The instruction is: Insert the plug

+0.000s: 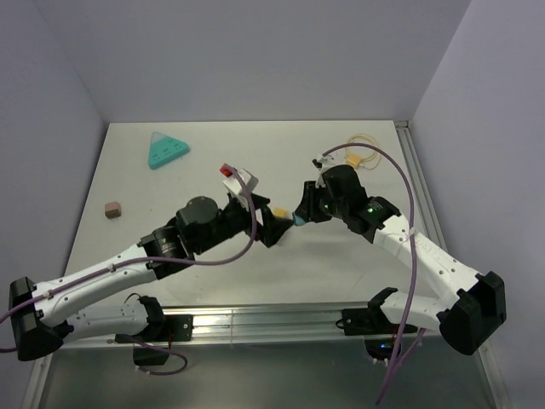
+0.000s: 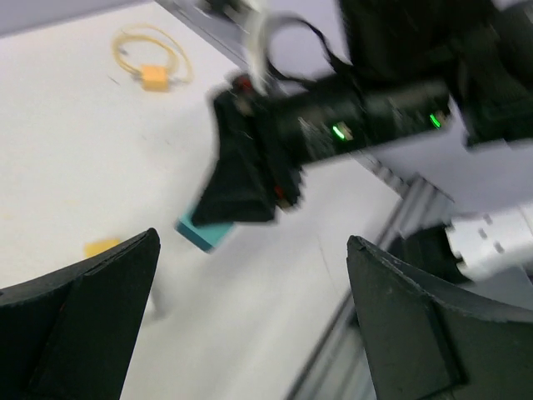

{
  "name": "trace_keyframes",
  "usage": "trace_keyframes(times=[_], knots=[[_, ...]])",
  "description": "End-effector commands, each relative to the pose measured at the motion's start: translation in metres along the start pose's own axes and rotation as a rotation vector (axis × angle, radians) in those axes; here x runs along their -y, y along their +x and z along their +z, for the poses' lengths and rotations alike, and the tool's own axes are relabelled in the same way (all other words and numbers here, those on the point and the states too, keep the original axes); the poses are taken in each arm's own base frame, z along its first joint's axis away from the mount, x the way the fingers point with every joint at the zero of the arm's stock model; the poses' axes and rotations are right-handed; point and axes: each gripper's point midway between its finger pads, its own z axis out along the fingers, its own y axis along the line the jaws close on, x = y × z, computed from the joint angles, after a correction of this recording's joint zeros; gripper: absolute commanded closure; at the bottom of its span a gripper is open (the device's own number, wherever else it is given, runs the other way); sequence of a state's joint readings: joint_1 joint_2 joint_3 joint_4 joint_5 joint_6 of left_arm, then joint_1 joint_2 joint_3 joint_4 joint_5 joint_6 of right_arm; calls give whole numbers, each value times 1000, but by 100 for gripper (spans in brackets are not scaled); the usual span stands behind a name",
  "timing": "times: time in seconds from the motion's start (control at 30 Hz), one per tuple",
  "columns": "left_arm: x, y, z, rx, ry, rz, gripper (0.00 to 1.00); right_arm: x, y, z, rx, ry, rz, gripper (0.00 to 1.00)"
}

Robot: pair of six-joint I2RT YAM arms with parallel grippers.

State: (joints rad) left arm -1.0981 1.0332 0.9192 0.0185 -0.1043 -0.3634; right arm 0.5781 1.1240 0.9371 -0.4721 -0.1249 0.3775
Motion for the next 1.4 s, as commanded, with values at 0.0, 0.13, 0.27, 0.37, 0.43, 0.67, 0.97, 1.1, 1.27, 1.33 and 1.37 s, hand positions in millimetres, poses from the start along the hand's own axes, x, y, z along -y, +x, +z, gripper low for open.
trace_keyframes(times=[0.0,0.13,0.27,0.37,0.43,0.67,0.97,1.1,1.27,1.33,1.37], knots=[[-9,-29,11,74,67,-39,1,-5,-43,-1,139,20,-25,100],[-37,-21,27,21,21,-80,1,-3,-46,8,140,29,-25,100],[-77,-24,37,1,-116,-121,1,-8,-49,14,152,-10,-85,100],[-123,-34,33,34,-261,-257,0,-15,-48,22,135,-50,-113,100],[-157,-37,23,53,-317,-321,1,-19,-48,26,137,-62,-129,100],[-235,-39,-13,106,-452,-418,1,-30,-44,45,103,-66,-244,100],[-280,-44,-50,148,-593,-440,1,-66,-31,67,-73,-76,-442,100],[-283,-48,-58,168,-628,-417,1,-62,-20,76,-133,-59,-479,100],[-280,-52,-58,177,-617,-409,0,-49,-3,80,-216,-37,-536,100],[-280,-50,-57,170,-612,-417,0,-44,2,83,-235,-23,-540,100],[-280,-47,-55,161,-605,-426,0,-42,2,85,-232,-19,-541,100]])
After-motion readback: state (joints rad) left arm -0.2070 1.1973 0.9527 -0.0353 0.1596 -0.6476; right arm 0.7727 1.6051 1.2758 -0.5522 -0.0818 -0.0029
